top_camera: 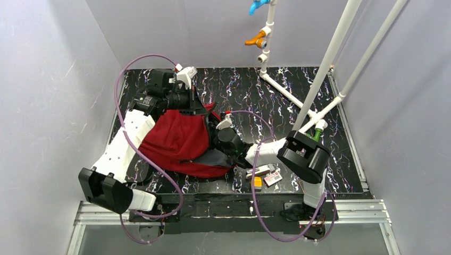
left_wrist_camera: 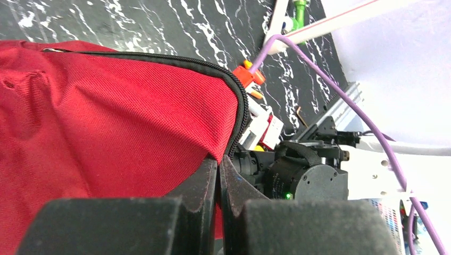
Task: Pack the student bag
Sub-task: Place the book in the student bag.
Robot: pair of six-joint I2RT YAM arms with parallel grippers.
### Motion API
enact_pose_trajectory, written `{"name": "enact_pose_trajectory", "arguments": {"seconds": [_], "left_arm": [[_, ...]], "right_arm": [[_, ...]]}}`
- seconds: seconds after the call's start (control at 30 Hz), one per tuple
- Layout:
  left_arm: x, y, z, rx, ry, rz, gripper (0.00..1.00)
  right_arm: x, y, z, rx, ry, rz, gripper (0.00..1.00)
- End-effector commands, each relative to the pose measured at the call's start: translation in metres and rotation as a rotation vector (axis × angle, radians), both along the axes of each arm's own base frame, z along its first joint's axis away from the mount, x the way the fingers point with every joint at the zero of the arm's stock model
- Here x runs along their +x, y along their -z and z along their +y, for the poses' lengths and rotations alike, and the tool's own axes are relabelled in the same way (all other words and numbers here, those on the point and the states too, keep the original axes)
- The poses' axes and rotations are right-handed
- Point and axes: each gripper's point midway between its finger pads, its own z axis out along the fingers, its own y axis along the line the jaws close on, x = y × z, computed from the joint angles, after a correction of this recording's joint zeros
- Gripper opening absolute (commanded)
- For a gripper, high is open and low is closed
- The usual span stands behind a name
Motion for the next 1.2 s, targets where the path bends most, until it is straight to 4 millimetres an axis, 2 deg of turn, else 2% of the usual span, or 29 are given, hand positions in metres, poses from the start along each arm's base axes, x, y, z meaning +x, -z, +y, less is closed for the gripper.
{"name": "enact_pose_trajectory", "arguments": {"seconds": [0.0, 0.1, 0.2, 0.3, 0.4, 0.43, 0.63, 0.7, 0.77, 0.9, 1.07, 1.17], "left_arm": [[0.005, -0.029, 0.009, 0.000, 0.032, -0.125, 0.00], [0.004, -0.026, 0.013, -0.015, 0.013, -0.172, 0.00], [-0.004, -0.019, 0.018, -0.007, 0.020, -0.209, 0.00], [-0.010, -0.015, 0.025, 0.001, 0.001, -0.268, 0.00], [-0.010, -0.016, 0.035, 0.034, -0.046, -0.292, 0.00], [-0.012, -0.016, 0.036, 0.040, -0.052, -0.276, 0.00], [-0.025, -0.025, 0.029, -0.019, -0.029, -0.206, 0.00], [-0.028, -0.023, 0.028, -0.030, -0.037, -0.173, 0.00], [-0.029, -0.019, 0.028, -0.032, -0.044, -0.149, 0.00], [-0.032, -0.008, 0.033, -0.007, -0.067, -0.123, 0.00], [-0.038, 0.003, 0.037, 0.012, -0.077, -0.086, 0.00], [-0.042, 0.006, 0.037, 0.011, -0.082, -0.066, 0.00]], "right_arm": [[0.004, -0.027, 0.006, 0.013, -0.037, -0.148, 0.54], [-0.015, -0.018, -0.006, -0.082, -0.114, -0.147, 0.72], [-0.028, -0.001, -0.024, -0.234, -0.178, -0.129, 0.81], [-0.035, -0.004, -0.036, -0.258, -0.227, -0.121, 0.83], [-0.043, -0.008, -0.032, -0.267, -0.309, -0.135, 0.78], [-0.045, -0.008, -0.029, -0.263, -0.334, -0.147, 0.73], [-0.043, -0.020, 0.022, -0.107, -0.441, -0.202, 0.42], [-0.039, -0.020, 0.032, -0.095, -0.462, -0.210, 0.39], [-0.035, -0.018, 0.030, -0.126, -0.446, -0.214, 0.38], [-0.042, -0.003, -0.003, -0.246, -0.434, -0.191, 0.42], [-0.060, 0.021, -0.062, -0.486, -0.475, -0.174, 0.56], [-0.061, 0.029, -0.092, -0.501, -0.449, -0.129, 0.64]]}}
